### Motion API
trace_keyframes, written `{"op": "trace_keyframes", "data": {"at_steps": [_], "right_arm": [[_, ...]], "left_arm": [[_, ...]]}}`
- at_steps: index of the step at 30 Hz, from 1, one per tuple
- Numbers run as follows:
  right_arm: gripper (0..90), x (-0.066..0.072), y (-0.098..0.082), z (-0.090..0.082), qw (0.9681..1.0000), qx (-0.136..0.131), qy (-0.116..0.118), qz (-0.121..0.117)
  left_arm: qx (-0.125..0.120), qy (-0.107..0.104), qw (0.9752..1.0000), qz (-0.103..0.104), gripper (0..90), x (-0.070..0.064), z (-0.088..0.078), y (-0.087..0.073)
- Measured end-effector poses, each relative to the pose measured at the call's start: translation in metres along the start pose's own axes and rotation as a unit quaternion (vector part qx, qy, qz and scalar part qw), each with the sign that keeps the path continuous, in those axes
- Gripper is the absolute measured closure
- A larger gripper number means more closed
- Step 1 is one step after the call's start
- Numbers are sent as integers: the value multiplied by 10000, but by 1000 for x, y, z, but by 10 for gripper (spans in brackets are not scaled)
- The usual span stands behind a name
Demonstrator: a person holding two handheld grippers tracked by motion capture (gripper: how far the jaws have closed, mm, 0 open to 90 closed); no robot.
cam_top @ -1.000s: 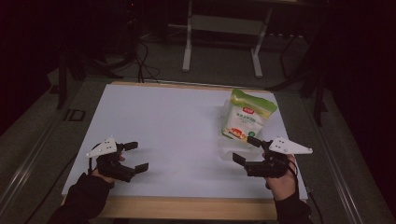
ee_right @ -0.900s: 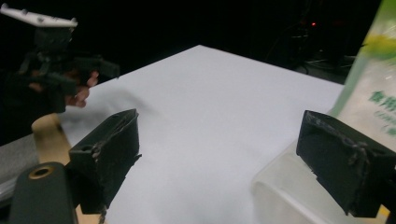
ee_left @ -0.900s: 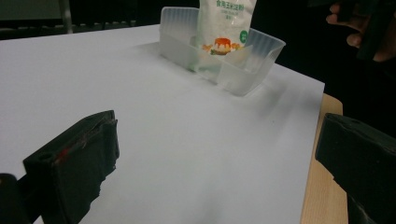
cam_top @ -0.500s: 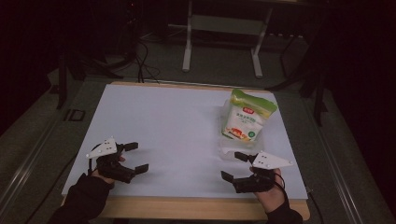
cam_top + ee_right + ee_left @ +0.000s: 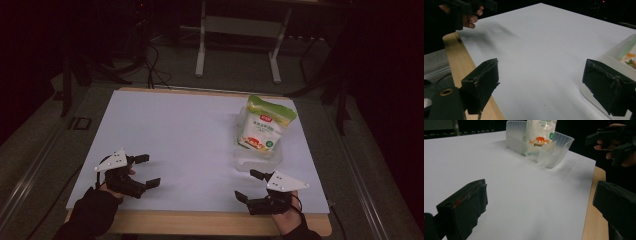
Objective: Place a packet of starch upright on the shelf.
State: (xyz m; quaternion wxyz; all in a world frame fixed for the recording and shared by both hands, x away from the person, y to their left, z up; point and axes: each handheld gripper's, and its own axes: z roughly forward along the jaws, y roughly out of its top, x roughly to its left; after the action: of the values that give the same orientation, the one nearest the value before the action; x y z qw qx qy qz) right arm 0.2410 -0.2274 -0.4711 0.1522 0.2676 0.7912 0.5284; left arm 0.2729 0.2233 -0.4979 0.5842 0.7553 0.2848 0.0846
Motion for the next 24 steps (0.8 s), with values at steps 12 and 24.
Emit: {"op": "trace_keyframes", "data": {"at_steps": [12, 24], "right_arm": [[131, -15, -3, -6, 9991, -211, -356, 122], [134, -20, -4, -7, 9985, -269, -463, 108]], "left_arm": [[43, -29, 10000, 14, 0, 1, 3, -4], [36, -32, 10000, 28, 0, 1, 3, -4]]}}
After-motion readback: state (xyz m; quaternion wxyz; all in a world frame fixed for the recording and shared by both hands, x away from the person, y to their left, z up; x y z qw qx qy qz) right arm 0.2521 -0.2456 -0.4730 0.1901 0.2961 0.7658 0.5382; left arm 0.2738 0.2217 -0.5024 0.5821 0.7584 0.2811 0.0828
